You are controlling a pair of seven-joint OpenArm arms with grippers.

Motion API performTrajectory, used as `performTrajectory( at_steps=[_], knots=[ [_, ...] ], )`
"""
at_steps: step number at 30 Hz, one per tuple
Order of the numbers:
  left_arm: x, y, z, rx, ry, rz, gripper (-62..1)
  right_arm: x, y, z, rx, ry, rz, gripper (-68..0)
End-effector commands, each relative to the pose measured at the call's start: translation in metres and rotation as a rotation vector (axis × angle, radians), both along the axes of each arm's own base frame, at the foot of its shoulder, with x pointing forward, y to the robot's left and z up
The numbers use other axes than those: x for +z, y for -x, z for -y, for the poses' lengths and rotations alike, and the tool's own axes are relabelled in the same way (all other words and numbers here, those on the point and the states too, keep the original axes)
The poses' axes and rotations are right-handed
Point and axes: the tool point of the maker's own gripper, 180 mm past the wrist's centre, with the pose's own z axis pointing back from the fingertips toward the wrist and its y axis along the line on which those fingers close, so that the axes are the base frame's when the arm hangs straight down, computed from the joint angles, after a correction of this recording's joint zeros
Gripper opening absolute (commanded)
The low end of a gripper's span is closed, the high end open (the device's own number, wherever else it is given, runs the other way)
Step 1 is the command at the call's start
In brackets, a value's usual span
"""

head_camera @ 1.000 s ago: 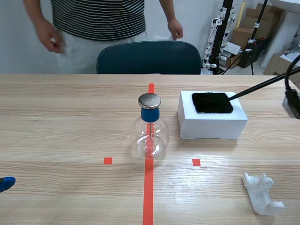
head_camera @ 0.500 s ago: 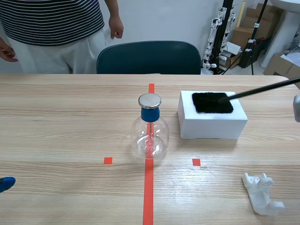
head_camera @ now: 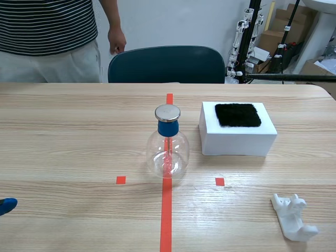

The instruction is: Do the electroscope experiment. rub the rod on the fur

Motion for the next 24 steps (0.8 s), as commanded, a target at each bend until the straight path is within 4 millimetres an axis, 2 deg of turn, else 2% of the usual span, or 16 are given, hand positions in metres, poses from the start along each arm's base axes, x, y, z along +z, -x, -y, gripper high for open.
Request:
performTrajectory(
  at_steps=[1, 7, 11, 15, 22, 24],
  knots=[
    [0.006, -0.003, -0.002, 0.007, 0.013, 0.024, 1.4, 0.023, 0.003, -0.019, 0.039, -0.010, 0.069, -67.5],
    [0.006, -0.003, -0.002, 0.007, 0.013, 0.023, 1.4, 0.026, 0.049, -0.073, 0.084, -0.003, 0.065, -67.5],
    [0.006, -0.003, -0.002, 0.007, 0.013, 0.023, 1.4, 0.016, 0.067, -0.098, 0.104, 0.061, 0.056, -67.5],
    [0.006, -0.003, -0.002, 0.007, 0.013, 0.023, 1.4, 0.003, 0.074, -0.112, 0.078, 0.055, 0.040, -67.5],
    [0.006, -0.003, -0.002, 0.007, 0.013, 0.023, 1.4, 0.004, 0.089, -0.128, 0.045, -0.039, 0.078, -67.5],
    [0.006, -0.003, -0.002, 0.007, 0.013, 0.023, 1.4, -0.002, 0.097, -0.133, 0.059, -0.036, 0.053, -67.5]
  ],
)
